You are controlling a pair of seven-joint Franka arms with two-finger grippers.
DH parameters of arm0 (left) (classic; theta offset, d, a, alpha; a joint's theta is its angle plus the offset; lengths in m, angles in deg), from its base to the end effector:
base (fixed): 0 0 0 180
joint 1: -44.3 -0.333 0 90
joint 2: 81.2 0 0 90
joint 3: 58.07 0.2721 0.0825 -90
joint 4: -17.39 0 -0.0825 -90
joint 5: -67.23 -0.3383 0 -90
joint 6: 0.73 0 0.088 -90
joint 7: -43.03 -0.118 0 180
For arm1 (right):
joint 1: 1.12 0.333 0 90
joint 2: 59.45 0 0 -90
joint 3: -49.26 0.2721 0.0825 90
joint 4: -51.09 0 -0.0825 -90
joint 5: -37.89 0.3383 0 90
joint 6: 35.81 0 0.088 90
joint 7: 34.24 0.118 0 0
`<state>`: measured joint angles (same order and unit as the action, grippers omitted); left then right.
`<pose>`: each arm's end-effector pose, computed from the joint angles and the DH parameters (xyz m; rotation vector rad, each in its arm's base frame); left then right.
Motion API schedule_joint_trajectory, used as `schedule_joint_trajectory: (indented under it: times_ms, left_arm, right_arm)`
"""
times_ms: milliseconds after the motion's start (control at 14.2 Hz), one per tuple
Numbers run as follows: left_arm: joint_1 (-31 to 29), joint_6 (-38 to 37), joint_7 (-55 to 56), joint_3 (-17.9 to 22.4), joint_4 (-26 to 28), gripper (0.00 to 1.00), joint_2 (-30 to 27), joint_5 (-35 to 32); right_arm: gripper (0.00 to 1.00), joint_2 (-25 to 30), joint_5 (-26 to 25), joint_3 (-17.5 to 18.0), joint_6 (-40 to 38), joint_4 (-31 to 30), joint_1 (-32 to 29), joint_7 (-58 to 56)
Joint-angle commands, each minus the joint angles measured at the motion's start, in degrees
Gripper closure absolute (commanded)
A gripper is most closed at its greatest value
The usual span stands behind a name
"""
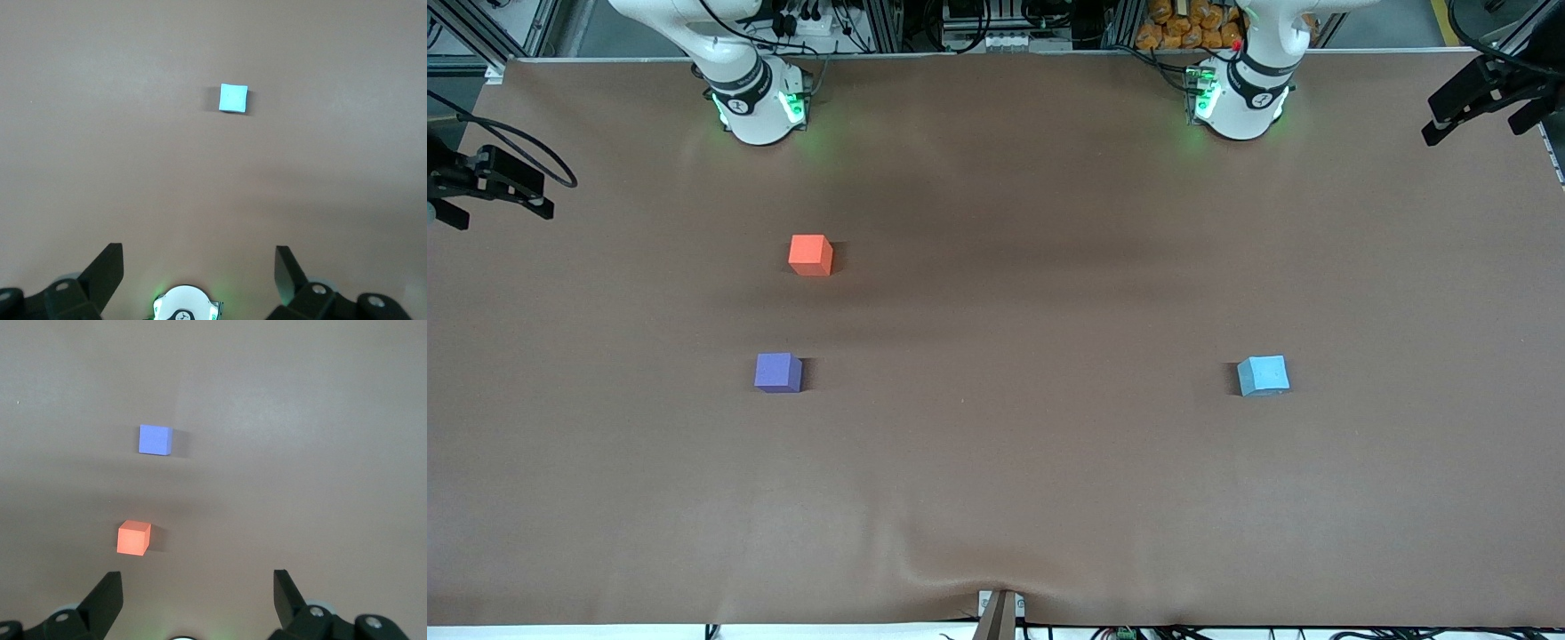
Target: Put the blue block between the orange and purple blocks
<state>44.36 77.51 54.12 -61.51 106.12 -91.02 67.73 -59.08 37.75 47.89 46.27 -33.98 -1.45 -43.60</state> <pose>0.4367 -0.0307 0.6420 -3.1316 -0.2065 0.0184 0.4923 -0.0150 0.5971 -3.1316 -0.2092 0.0718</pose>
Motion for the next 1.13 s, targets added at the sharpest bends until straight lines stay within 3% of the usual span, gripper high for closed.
schedule_joint_trajectory:
  times_ms: [0,211,1057]
  left_arm:
    - [-0.1,-0.3,-0.3,-0.1,0.9,0.00,0.3,0.9]
    - [-0.4,3.6,-0.3,-0.1,5.0,0.00,-0.7,0.9]
    - [-0.1,4.6,-0.4,-0.2,5.4,0.00,1.3,0.4]
  right_arm:
    - [0.00,-0.7,1.0,0.0,-1.2,1.7,0.0,0.8]
    - [0.00,-0.8,1.0,0.0,-1.2,1.7,0.0,0.8]
    - [0.00,-0.8,1.0,0.0,-1.7,1.6,-0.1,0.7]
